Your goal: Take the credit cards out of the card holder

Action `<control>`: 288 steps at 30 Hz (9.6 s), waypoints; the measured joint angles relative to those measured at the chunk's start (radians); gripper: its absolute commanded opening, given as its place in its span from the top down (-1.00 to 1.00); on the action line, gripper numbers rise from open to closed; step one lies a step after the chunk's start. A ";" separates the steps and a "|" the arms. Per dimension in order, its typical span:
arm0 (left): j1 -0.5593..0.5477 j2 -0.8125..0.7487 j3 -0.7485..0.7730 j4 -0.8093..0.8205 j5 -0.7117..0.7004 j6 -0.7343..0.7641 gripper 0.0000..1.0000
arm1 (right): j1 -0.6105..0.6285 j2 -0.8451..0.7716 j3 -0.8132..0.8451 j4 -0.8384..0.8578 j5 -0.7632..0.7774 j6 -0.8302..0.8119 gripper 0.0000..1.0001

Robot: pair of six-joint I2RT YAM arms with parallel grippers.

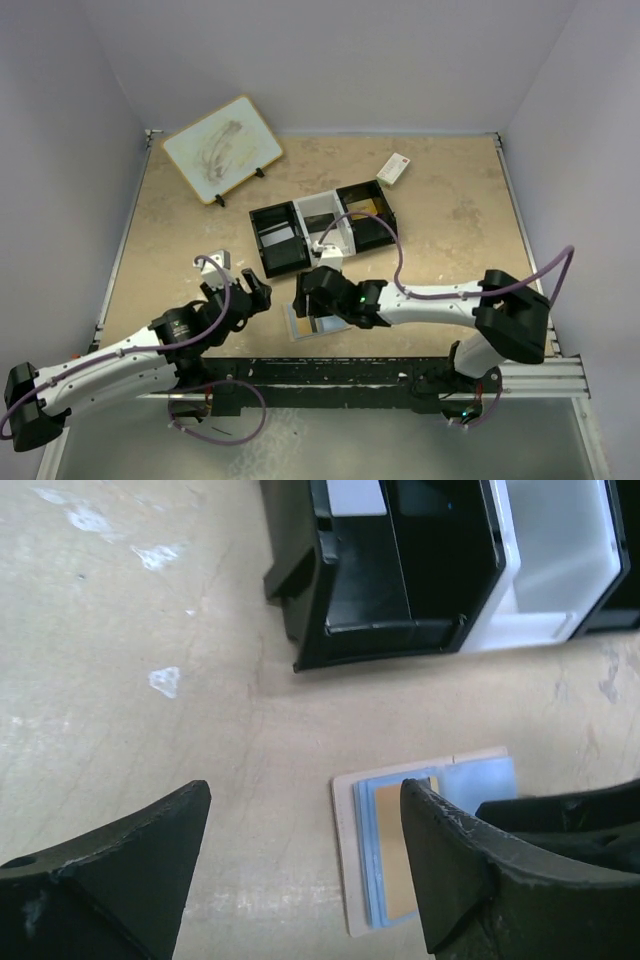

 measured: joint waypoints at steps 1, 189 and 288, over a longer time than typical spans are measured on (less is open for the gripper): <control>0.000 -0.007 0.006 -0.025 -0.019 -0.010 -0.57 | 0.012 0.025 0.030 -0.026 0.013 -0.002 -0.33; 0.015 0.346 -0.238 0.874 0.455 -0.107 0.19 | -0.100 0.081 -0.083 0.134 -0.109 0.099 -0.08; 0.000 0.492 -0.178 0.775 0.485 -0.068 0.48 | -0.190 -0.129 -0.384 0.459 -0.337 0.162 0.21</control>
